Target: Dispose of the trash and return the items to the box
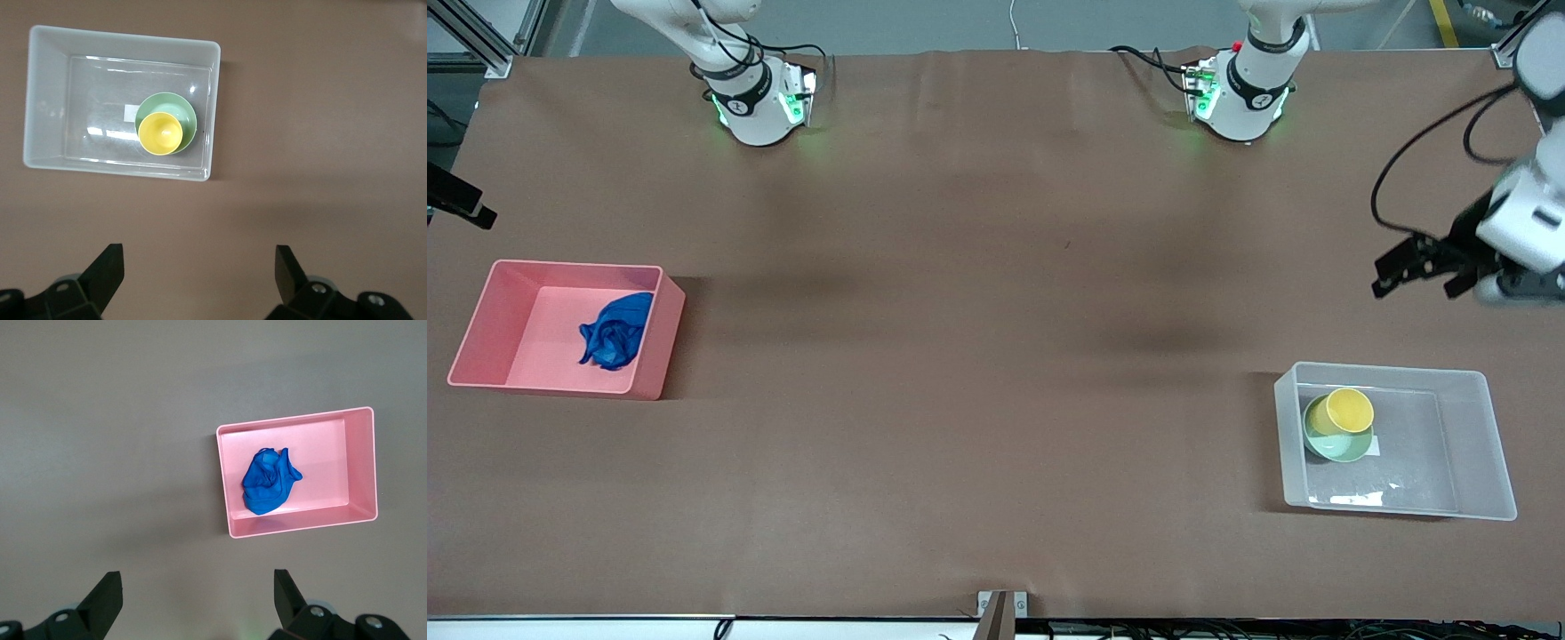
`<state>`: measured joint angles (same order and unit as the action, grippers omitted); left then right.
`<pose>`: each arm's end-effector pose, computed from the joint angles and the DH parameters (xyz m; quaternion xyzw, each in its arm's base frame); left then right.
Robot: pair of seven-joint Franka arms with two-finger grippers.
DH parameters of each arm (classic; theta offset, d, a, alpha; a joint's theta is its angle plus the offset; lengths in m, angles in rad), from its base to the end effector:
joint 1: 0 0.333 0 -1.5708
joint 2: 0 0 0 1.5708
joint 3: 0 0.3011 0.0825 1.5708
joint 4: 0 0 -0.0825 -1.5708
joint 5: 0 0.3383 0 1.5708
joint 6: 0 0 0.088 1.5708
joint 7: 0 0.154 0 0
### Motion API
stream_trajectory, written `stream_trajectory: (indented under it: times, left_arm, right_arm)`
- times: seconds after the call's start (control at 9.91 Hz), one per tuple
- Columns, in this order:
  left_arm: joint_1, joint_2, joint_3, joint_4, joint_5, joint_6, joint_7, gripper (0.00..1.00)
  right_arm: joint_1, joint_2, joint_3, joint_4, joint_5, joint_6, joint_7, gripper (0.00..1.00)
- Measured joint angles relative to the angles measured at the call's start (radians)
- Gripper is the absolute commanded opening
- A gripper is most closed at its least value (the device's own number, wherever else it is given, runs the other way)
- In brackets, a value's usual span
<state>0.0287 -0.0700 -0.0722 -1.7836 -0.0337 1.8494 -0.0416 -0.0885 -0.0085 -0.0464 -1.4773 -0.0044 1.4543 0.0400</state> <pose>0.5152 -0.0275 0.5319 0.9976 0.0025 0.0671 0.0168 0.4892 -0.0672 0.5960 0.9961 -0.0876 -0.0073 0.0016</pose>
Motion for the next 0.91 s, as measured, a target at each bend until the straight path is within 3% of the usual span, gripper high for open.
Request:
stream_trajectory:
  times: [0.4, 0.91]
  left_arm:
    - [-0.036, 0.012, 0.005, 0.225, 0.016, -0.256, -0.017, 1.00]
    - [-0.081, 0.047, 0.060, 0.256, 0.016, -0.299, -0.020, 1.00]
  right_arm:
    - [0.000, 0.000, -0.001, 0.000, 0.000, 0.000, 0.000, 1.00]
    - [-0.001, 0.000, -0.002, 0.000, 0.000, 0.000, 0.000, 1.00]
